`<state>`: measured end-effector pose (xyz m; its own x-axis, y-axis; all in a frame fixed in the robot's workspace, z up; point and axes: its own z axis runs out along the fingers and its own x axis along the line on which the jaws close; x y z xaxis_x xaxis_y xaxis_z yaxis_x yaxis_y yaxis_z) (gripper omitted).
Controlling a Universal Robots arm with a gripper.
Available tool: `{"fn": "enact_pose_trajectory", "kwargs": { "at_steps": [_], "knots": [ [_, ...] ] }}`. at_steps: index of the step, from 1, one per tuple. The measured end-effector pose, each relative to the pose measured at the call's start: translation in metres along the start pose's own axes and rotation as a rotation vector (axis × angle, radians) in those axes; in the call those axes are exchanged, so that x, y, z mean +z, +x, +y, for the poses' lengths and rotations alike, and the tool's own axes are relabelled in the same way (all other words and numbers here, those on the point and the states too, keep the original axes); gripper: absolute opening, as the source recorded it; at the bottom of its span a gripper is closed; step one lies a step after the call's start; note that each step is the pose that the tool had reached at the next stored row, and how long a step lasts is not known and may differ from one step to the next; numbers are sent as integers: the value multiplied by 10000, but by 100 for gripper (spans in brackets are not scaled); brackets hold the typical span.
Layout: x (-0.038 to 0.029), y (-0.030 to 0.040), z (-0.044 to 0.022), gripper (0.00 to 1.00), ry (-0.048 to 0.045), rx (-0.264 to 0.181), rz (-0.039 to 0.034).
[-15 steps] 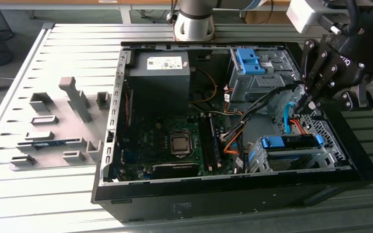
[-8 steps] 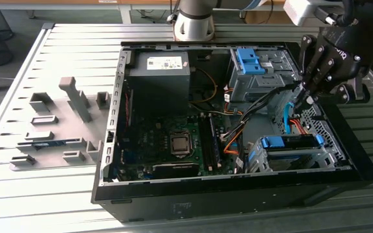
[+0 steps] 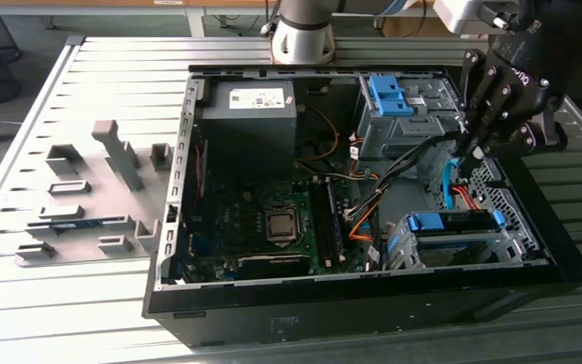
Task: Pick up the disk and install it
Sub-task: 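Insert the second disk wire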
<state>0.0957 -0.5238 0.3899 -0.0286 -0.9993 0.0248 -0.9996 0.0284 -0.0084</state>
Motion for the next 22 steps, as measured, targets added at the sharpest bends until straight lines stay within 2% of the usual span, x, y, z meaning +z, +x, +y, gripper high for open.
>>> {"fn": "enact_pose_trajectory", "kwargs": {
  "at_steps": [4, 8, 12, 18, 20, 22],
  "knots": [
    [21, -26, 1, 24, 3, -1, 101],
    [54, -43, 2, 24, 9, -2, 316],
    [91, -56, 2, 24, 14, -4, 486],
    [141, -63, 1, 24, 24, -3, 841],
    [163, -66, 1, 24, 26, -3, 911],
    [194, -67, 1, 24, 28, -3, 947]
  ]
}}
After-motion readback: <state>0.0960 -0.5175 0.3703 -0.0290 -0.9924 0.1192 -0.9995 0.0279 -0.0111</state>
